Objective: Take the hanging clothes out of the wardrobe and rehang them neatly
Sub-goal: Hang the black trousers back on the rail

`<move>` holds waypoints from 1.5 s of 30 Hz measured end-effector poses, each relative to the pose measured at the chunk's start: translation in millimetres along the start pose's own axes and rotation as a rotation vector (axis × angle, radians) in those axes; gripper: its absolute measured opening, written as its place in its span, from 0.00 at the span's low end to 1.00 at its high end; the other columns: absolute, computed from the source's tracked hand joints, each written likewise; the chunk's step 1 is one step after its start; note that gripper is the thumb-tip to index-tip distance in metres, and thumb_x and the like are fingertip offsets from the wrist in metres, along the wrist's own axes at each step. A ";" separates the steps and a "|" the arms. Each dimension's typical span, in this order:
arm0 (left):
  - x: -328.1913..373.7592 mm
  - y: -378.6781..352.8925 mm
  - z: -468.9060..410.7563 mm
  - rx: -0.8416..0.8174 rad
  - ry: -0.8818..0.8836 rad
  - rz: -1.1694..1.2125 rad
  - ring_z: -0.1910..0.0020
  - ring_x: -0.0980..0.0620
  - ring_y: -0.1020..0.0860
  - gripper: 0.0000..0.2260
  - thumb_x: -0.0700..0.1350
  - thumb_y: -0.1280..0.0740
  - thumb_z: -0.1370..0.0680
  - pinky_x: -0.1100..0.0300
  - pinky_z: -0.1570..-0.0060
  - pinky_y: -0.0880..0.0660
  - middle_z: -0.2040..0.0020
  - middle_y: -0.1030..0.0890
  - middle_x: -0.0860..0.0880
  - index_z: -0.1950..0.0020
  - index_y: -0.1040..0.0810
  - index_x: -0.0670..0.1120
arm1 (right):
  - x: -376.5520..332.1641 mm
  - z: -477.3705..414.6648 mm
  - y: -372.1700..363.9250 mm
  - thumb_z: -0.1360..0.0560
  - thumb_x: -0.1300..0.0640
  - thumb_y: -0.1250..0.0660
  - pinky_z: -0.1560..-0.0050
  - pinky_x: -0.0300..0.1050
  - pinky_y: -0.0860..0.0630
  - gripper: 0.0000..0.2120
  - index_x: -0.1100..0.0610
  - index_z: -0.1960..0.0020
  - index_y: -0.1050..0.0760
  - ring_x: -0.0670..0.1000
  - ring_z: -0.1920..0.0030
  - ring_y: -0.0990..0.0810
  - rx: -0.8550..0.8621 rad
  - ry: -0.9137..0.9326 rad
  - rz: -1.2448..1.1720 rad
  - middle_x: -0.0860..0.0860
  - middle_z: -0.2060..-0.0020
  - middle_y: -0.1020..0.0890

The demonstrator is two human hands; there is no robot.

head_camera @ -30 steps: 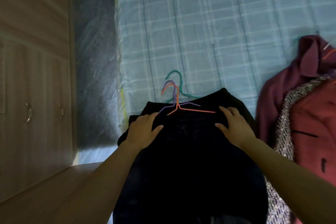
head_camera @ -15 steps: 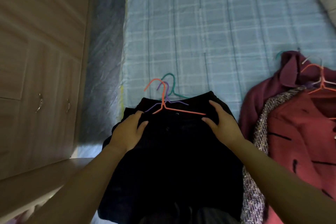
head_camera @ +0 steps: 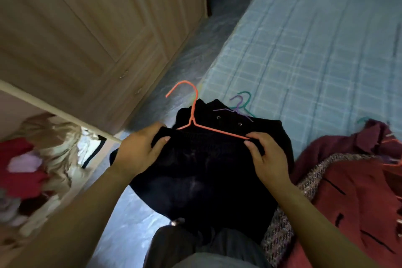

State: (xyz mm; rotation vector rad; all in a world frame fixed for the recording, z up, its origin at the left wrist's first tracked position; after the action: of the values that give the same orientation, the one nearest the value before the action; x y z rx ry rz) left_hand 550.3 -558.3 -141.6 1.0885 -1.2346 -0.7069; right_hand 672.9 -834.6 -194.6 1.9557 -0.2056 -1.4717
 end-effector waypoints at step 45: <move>-425.8 583.3 296.9 1.353 0.454 -0.048 0.57 0.57 0.21 0.10 0.58 0.30 0.30 0.54 0.59 0.25 0.59 0.20 0.59 0.56 0.24 0.55 | -786.4 -89.8 -379.8 0.26 0.46 0.34 0.62 0.33 0.30 0.08 0.43 0.50 0.20 0.42 0.58 0.22 0.043 1.047 -0.517 0.37 0.54 0.20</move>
State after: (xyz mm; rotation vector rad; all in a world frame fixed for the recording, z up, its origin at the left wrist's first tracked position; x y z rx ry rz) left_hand 92.4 -44.5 227.2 2.2014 -1.2240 0.4973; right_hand 378.8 -116.8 216.5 2.6494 0.7741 -0.5141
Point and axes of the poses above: each hand's wrist, its own z-axis away from the middle knuckle, its own y-axis out of the back of the hand, x = y × z, the point moved 3 cm from there along -z, towards the middle knuckle
